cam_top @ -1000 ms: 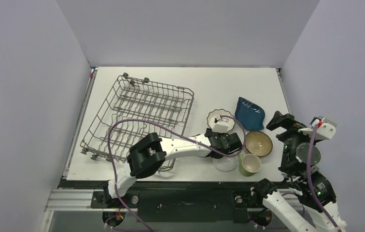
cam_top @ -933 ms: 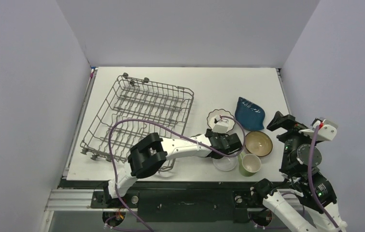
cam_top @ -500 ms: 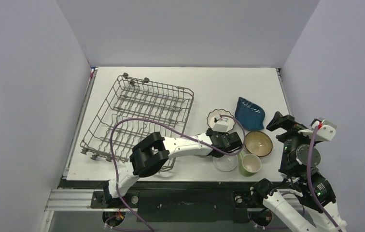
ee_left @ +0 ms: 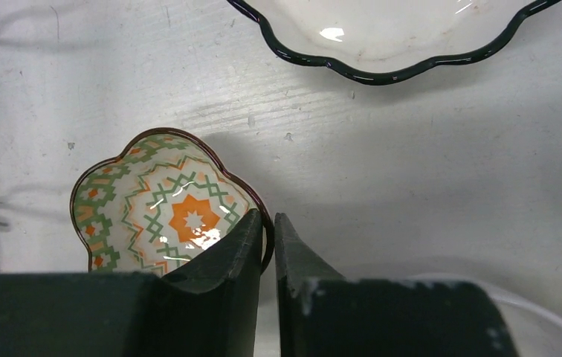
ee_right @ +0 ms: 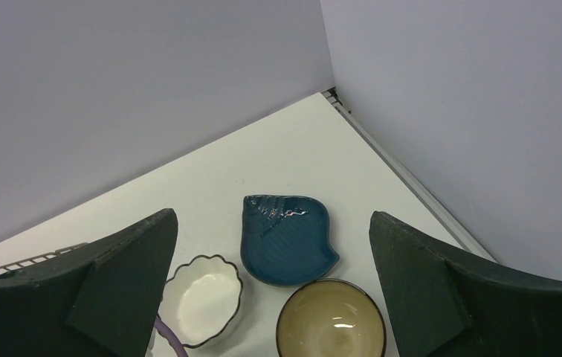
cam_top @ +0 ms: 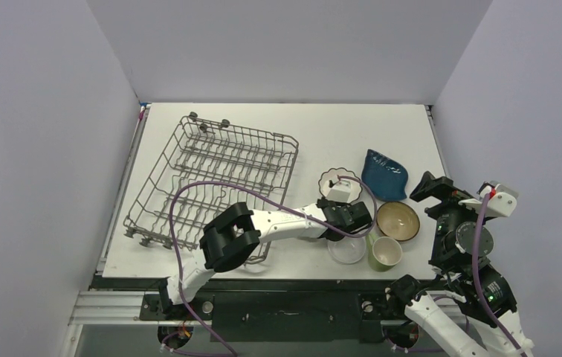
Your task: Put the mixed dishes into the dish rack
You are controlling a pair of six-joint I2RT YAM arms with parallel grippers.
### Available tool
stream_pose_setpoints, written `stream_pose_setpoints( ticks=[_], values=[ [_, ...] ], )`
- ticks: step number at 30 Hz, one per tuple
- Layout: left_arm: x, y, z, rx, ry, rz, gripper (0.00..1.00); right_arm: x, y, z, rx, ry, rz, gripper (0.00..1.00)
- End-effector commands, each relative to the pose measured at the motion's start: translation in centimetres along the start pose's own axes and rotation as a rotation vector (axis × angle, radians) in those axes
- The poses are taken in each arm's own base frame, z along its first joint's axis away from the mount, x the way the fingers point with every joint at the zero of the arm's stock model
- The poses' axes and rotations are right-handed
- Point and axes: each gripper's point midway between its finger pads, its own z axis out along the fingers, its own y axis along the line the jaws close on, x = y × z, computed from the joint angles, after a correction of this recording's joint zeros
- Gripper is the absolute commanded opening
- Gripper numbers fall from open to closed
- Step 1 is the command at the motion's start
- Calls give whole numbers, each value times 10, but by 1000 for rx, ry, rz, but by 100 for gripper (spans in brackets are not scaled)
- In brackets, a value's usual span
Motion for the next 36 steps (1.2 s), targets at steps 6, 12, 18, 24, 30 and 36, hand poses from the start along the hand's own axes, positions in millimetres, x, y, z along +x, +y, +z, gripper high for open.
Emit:
stream_pose_setpoints(
  ticks=[6, 12, 18, 24, 30, 36],
  values=[
    [-24, -5, -17, 63, -23, -30, 0, -1, 4, 3, 1, -6, -13, 96],
    [-55, -21, -63, 302, -61, -44, 0, 0, 4, 4, 3, -1, -25, 96],
    [-86, -14, -115, 650, -135, -91, 0, 0, 5, 5, 6, 1, -29, 96],
    [-135, 24, -176, 1091, -268, -248, 0, 2, 7, 6, 1, 7, -32, 96],
    [-173, 108, -211, 1331, -414, -375, 0, 3, 10, 7, -4, 16, -40, 96],
    [-198, 184, -205, 1389, -514, -547, 0, 2, 12, 8, -4, 19, -46, 95]
  ],
)
